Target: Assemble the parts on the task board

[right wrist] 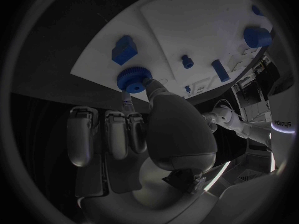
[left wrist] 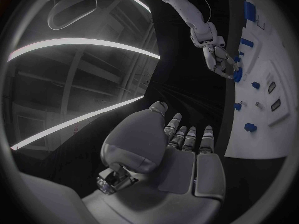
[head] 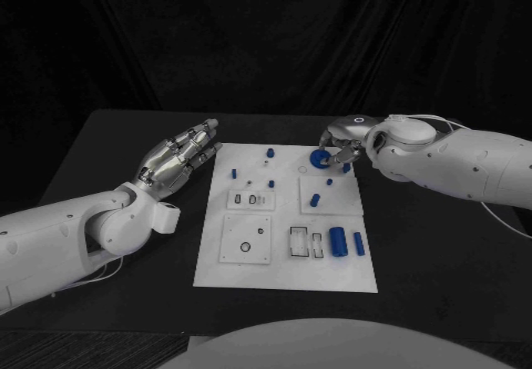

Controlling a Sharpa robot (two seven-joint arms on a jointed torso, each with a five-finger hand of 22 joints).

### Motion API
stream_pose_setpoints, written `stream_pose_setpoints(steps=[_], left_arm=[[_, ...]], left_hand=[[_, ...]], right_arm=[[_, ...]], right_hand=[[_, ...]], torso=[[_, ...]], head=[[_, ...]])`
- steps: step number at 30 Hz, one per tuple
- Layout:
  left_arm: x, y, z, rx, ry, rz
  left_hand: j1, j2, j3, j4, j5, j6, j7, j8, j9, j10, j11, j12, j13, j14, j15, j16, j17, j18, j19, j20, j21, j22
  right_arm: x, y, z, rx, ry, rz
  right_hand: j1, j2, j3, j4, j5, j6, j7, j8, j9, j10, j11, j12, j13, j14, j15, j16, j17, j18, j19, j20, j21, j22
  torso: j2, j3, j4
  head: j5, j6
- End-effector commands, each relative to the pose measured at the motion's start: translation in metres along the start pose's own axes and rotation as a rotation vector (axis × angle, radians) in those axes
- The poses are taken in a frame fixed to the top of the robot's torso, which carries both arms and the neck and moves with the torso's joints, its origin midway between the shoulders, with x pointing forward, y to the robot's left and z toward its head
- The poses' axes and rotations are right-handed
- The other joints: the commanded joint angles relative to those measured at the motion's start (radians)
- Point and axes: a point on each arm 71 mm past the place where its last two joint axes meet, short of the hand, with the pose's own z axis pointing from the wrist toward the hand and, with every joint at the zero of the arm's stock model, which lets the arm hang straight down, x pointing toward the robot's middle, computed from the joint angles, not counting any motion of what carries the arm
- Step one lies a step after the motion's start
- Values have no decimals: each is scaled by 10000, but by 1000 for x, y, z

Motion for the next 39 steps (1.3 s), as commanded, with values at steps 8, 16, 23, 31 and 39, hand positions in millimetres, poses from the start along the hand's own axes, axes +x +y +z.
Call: stream_pose_setpoints(steps=[8,16,23,31,39], left_arm=[[0,-6,-1,706,77,-68],[1,-6,-2,658,36,-38],[1,-6,-1,622,14,-12],[2,-5,1,574,69,-42],[4,-3,3,568,169,-98]], left_hand=[[78,-32,84,-28,62,56,58,53,17,38,73,65,17,-4,117,-37,-17,164,8,71,-59,-14],[77,-20,185,-88,90,80,87,73,21,49,110,78,22,-4,153,-37,-17,152,8,78,-59,-14],[75,-38,244,-139,100,86,100,82,21,65,127,95,30,-4,187,-37,-17,144,8,96,-59,-14],[66,-49,299,-177,111,83,110,87,20,80,140,111,36,-4,214,-37,-17,139,8,118,-59,-14],[64,-50,309,-183,114,73,110,85,19,82,141,113,37,-4,219,-37,-17,138,8,122,-59,-14]], right_arm=[[1,13,-4,-398,-444,134],[-23,33,0,-1037,-1090,367],[-32,57,8,-1567,-1105,648],[-37,84,25,-2131,-990,654],[-39,99,42,-2356,-813,541]], right_hand=[[-45,71,113,-151,698,69,-326,1178,1716,1036,-54,25,2634,1040,-75,25,2633,-60,482,-73,29,2196],[-220,13,95,-42,624,-14,-323,1256,1837,1036,-81,25,2634,1040,-79,25,2633,-88,553,-72,123,2250],[-246,18,98,-20,616,-33,-316,1263,1853,1036,-84,25,2634,1040,-77,25,2633,-89,555,-72,124,2252],[-239,30,116,-20,607,-60,-311,1262,1863,1036,-86,25,2634,1040,-75,25,2633,-90,559,-71,129,2256],[-212,42,149,-36,596,-115,-299,1249,1874,1036,-92,25,2634,1040,-73,25,2633,-90,560,-70,128,2257]], torso=[[0,-2,0],[0,-15,-23],[-14,-31,12],[10,-19,-6],[51,0,91]], head=[[35,2],[-16,2],[-38,2],[-39,2],[-246,2]])
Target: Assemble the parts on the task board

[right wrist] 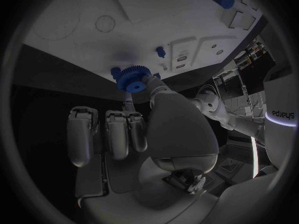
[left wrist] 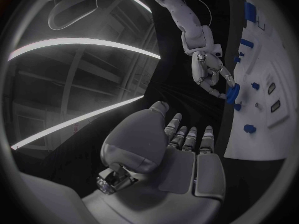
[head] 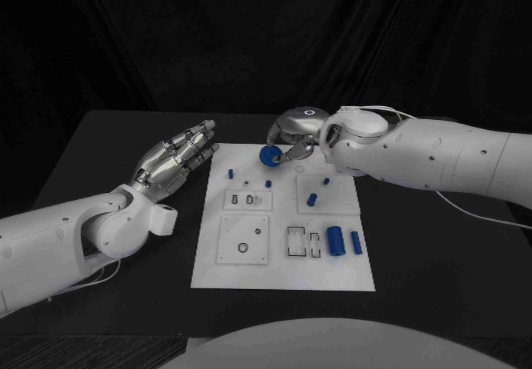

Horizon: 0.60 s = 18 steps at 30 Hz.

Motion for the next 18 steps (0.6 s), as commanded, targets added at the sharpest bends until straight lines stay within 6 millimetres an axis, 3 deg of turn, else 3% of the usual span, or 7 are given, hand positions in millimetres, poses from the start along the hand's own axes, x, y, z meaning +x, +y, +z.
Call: stream_pose_setpoints(steps=[1,12,18], left_arm=[[2,-4,2,565,123,-75],[3,-3,3,539,176,-106],[3,-3,4,528,216,-129]], left_hand=[[64,-50,61,9,66,0,38,47,9,18,79,40,9,-4,75,-37,-13,139,8,52,-59,-16],[62,-51,79,-2,69,-5,40,46,8,17,82,40,8,-4,84,-37,-13,138,8,59,-59,-16],[58,-47,102,-12,70,-10,44,46,7,15,86,40,7,-4,96,-37,-13,137,8,70,-59,-16]], right_arm=[[0,3,7,-146,211,25],[7,9,20,-184,501,-5],[9,10,22,-221,546,8]], right_hand=[[67,99,52,7,-3,30,-108,887,1879,1048,-77,25,2635,1019,-51,25,2635,-90,557,-69,37,2251],[46,92,112,5,-131,-260,-66,766,1873,1048,-62,25,2635,1019,-35,25,2635,-75,525,-56,-17,2232],[-57,82,113,62,-252,-415,-36,690,1859,1048,-42,25,2635,1019,-17,25,2635,-71,515,-43,-36,2229]], torso=[[21,13,50],[1,12,26],[12,25,35]], head=[[-58,2],[2,2],[-43,2]])
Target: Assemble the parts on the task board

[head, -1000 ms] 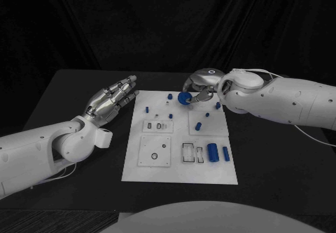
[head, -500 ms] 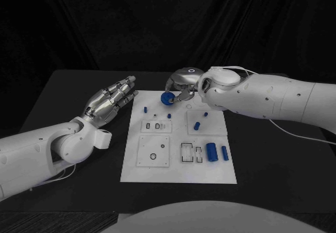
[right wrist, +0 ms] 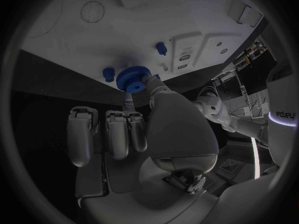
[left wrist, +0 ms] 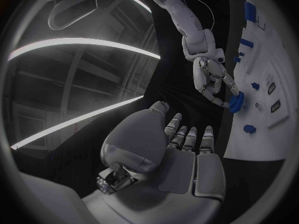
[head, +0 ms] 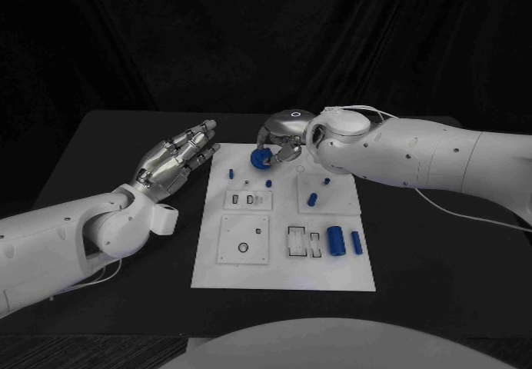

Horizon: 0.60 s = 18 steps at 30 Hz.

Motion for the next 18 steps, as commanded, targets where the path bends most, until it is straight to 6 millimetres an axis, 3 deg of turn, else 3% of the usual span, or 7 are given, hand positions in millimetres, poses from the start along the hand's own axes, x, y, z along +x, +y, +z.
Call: stream_pose_setpoints(steps=[1,13,18], left_arm=[[2,-4,1,526,162,-113],[2,-4,2,517,191,-131],[3,-3,2,501,213,-148]], left_hand=[[58,-47,74,16,37,-10,44,47,8,15,87,41,9,-3,97,-37,-17,137,8,70,-59,-17],[56,-43,89,11,37,-17,48,46,7,14,90,40,9,-3,102,-37,-17,137,8,76,-59,-17],[56,-43,89,11,37,-17,48,46,7,14,90,40,9,-3,102,-37,-17,137,8,76,-59,-17]], right_arm=[[3,1,0,-69,183,38],[8,-2,-1,102,563,77],[9,-4,-1,180,630,86]], right_hand=[[-82,63,28,40,-62,-119,14,212,1854,1048,-39,25,2628,1020,-16,25,2635,-68,509,-41,-45,2227],[-93,62,132,42,9,-327,81,-14,1735,1048,18,25,2628,1020,32,25,2635,-22,399,-2,-217,2157],[-97,23,233,12,-15,-504,153,-293,1578,1048,82,25,2628,1020,89,25,2635,24,283,51,-398,2087]], torso=[[7,13,3],[-9,1,-22],[-20,-3,-19]], head=[[-16,2],[-27,2],[-5,2]])
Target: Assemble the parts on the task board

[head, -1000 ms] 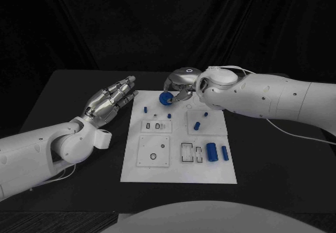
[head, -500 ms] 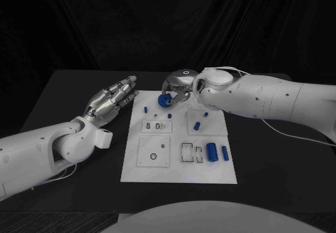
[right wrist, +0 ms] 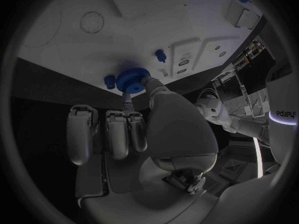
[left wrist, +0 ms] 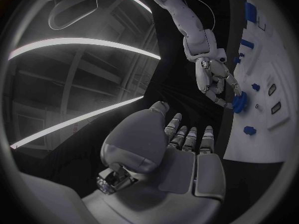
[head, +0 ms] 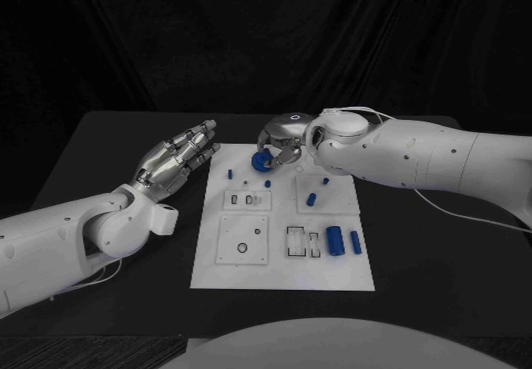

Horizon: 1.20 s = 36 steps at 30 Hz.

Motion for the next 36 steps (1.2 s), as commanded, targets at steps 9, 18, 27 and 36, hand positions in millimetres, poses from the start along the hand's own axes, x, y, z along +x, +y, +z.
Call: stream_pose_setpoints(steps=[9,18,27,36], left_arm=[[2,-4,1,475,179,-128],[2,-3,2,451,196,-137],[1,-3,2,423,194,-132],[1,-2,2,387,193,-125]], left_hand=[[54,-35,87,-27,39,-21,54,47,7,-21,65,42,10,33,74,-37,-9,137,9,85,-59,-12],[54,-35,87,-27,39,-21,54,47,7,-21,65,42,10,33,74,-37,-9,137,9,85,-59,-12],[50,-34,105,-35,37,-23,59,47,7,-24,71,40,9,33,82,-37,-9,136,9,93,-59,-12],[46,-35,118,-41,34,-38,64,44,5,-27,74,38,8,33,87,-37,-9,136,9,98,-59,-12]], right_arm=[[6,-4,-2,125,395,56],[9,-5,-3,138,568,80],[10,-5,-3,55,582,92],[9,-5,-4,23,548,93]], right_hand=[[-59,-71,164,-45,-277,-149,35,-370,838,1048,118,25,2630,1020,122,26,2633,40,245,90,-113,2071],[-116,-112,244,-150,-775,-886,44,-1347,104,1048,138,25,2630,1020,150,26,2633,69,189,134,-249,2050],[-163,-47,139,-295,-1340,-2556,-199,-1868,-991,1048,-67,25,2630,1020,-13,26,2633,92,149,-12,-372,2044],[-189,-25,89,-300,-1589,-2636,-225,-1857,-1129,1048,-94,25,2630,1020,-35,26,2633,113,101,-35,-465,2018]], torso=[[-8,-5,4],[2,-3,2],[0,-6,0],[-2,-2,3]], head=[[26,2],[29,2],[45,2],[47,2]])
